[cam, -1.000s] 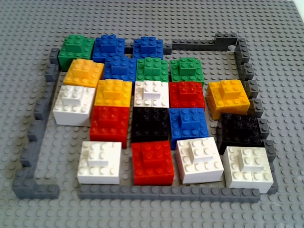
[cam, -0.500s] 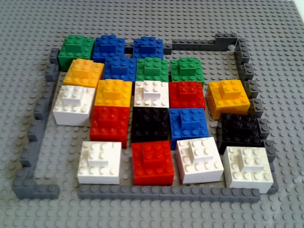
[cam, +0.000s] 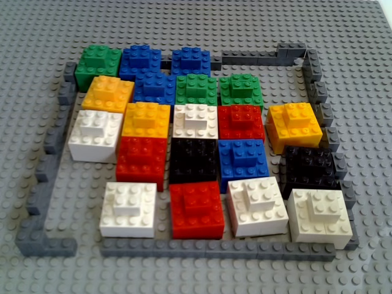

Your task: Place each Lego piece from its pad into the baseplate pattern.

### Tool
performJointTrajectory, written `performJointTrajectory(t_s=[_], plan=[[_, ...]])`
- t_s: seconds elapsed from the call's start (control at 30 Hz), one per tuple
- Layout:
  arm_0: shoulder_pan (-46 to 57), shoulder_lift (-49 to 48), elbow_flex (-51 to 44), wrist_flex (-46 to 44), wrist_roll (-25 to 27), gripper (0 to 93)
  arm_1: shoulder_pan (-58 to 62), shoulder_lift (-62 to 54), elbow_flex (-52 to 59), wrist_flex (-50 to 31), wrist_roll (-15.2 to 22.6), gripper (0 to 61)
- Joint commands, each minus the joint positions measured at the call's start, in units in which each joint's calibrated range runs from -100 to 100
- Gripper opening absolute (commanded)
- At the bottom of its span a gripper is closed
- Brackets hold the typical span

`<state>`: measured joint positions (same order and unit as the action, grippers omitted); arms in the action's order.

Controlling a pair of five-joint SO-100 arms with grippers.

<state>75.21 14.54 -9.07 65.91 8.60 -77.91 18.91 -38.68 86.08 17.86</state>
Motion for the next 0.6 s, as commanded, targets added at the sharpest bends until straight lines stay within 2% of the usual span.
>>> performJointTrajectory(t_s=[0.0, 0.07, 0.13, 0.23, 0.37, 0.53, 0.57], plan=[[-0.97, 0.48, -4.15, 0.08, 0.12, 17.1, -0.47, 1.09, -2.90, -1.13, 2.24, 7.6], [-1.18, 0.74, -4.43, 0.08, 0.12, 17.9, -0.76, 3.23, -3.35, -1.30, 6.05, 9.5], [-1.04, 0.83, -4.34, 0.08, 0.17, 17.9, -0.84, 5.21, -4.52, -2.36, 8.20, 11.4], [-0.97, 0.91, -4.06, 0.08, 0.17, 17.9, -0.76, 7.53, -7.05, -3.33, 9.76, 17.4], [-0.68, 3.14, -4.70, 0.08, 0.17, 17.9, -0.69, 11.82, -12.92, -4.55, 10.49, 21.5], [-0.46, 6.75, -8.94, 0.08, 0.17, 17.9, -0.62, 15.42, -16.98, -6.34, 10.15, 21.7], [-0.46, 7.61, -9.75, 0.08, 0.17, 17.9, -0.55, 16.11, -17.16, -7.81, 8.68, 21.3]])
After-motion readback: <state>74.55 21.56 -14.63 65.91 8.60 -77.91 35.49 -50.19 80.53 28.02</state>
